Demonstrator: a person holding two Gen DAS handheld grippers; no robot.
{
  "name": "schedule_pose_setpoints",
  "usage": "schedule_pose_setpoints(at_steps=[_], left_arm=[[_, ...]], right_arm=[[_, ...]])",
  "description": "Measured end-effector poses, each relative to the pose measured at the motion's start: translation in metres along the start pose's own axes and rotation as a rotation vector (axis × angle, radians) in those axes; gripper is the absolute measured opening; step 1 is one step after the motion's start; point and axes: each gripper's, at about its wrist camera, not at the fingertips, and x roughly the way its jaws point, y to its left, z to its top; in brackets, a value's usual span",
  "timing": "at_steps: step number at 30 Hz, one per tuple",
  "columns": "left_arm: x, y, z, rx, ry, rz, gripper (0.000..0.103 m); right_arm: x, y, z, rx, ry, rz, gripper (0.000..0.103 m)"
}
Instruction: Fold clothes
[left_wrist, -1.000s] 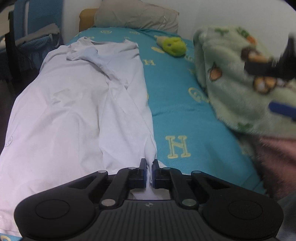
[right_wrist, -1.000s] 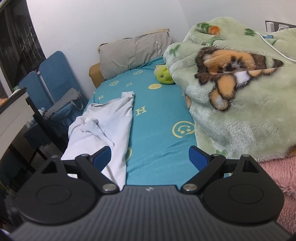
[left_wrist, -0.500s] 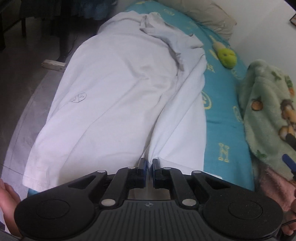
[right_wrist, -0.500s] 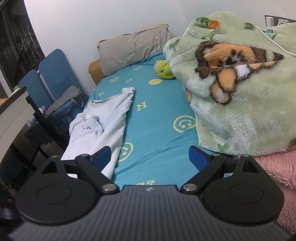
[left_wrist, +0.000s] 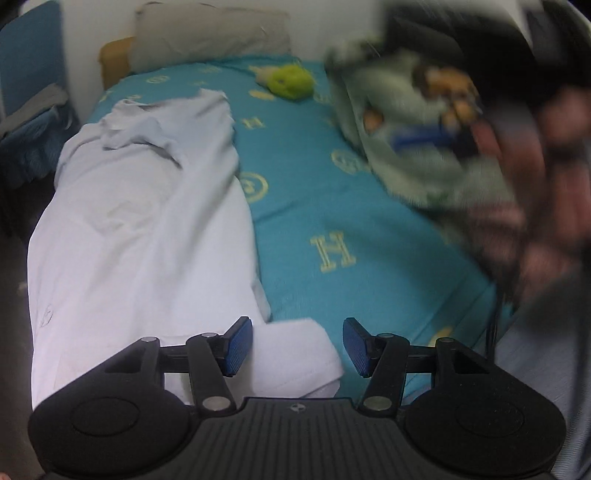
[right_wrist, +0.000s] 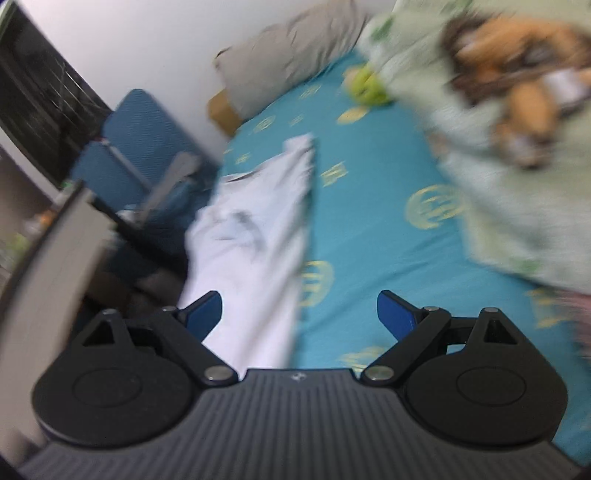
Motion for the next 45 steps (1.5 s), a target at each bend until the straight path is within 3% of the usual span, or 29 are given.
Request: schedule_pose_setpoints(at_steps=[2, 7, 8, 9, 13, 16, 17, 18, 19, 20, 21, 26, 31, 36, 39, 42, 45], left_arm=[[0.012, -0.006, -0.006, 0.05, 0.036, 0.045, 0.063], [0.039, -0.02, -0.021, 0.17, 0.122, 0.15, 0.062], [0.04, -0.019, -0.021, 0.171, 0.123, 0.147, 0.06], [0.038, -0.017, -0.022, 0.164, 0.117, 0.139, 0.057], [0.032, 0.001, -0.02, 0.108, 0.089, 0.08, 0.013], [0.029, 0.015, -0.017, 0.063, 0.067, -0.036, 0.007], [0.027, 0.018, -0.016, 0.056, 0.057, -0.08, 0.006], [0.025, 0.017, -0.015, 0.059, 0.048, -0.132, 0.006], [0.023, 0.016, -0.014, 0.062, 0.038, -0.184, 0.005], [0.022, 0.014, -0.013, 0.064, 0.03, -0.227, 0.004], [0.021, 0.011, -0.01, 0.065, 0.026, -0.241, 0.004], [0.02, -0.004, 0.005, 0.07, 0.009, -0.308, 0.003], [0.022, -0.026, 0.022, 0.074, -0.001, -0.342, 0.003], [0.04, -0.046, 0.028, 0.047, 0.035, -0.356, 0.003], [0.056, -0.052, 0.023, 0.053, 0.049, -0.333, 0.005], [0.056, -0.048, 0.026, 0.028, 0.046, -0.355, 0.013], [0.045, -0.037, 0.028, -0.024, 0.025, -0.362, 0.041]], right_arm=[[0.032, 0.003, 0.029, 0.022, 0.035, 0.047, 0.092], [0.125, 0.004, 0.083, 0.004, 0.057, 0.105, 0.092], [0.145, 0.003, 0.089, -0.01, 0.055, 0.105, 0.088], [0.164, 0.001, 0.096, -0.025, 0.05, 0.101, 0.082], [0.243, -0.02, 0.116, -0.04, 0.05, 0.05, 0.079], [0.294, -0.037, 0.124, -0.037, 0.052, 0.029, 0.071], [0.306, -0.04, 0.124, -0.044, 0.044, 0.038, 0.064], [0.313, -0.038, 0.124, -0.065, 0.022, 0.058, 0.051], [0.318, -0.036, 0.125, -0.082, 0.016, 0.064, 0.04], [0.323, -0.033, 0.126, -0.093, 0.023, 0.061, 0.014], [0.328, -0.031, 0.127, -0.104, 0.03, 0.057, 0.009], [0.315, -0.034, 0.139, -0.099, -0.04, 0.119, 0.006], [0.296, -0.038, 0.16, -0.108, -0.071, 0.127, 0.006], [0.275, -0.056, 0.181, -0.15, -0.113, 0.052, 0.005], [0.278, -0.072, 0.182, -0.174, -0.087, 0.018, 0.005], [0.284, -0.074, 0.175, -0.208, -0.068, -0.002, 0.007], [0.283, -0.067, 0.174, -0.224, -0.056, -0.003, 0.011]])
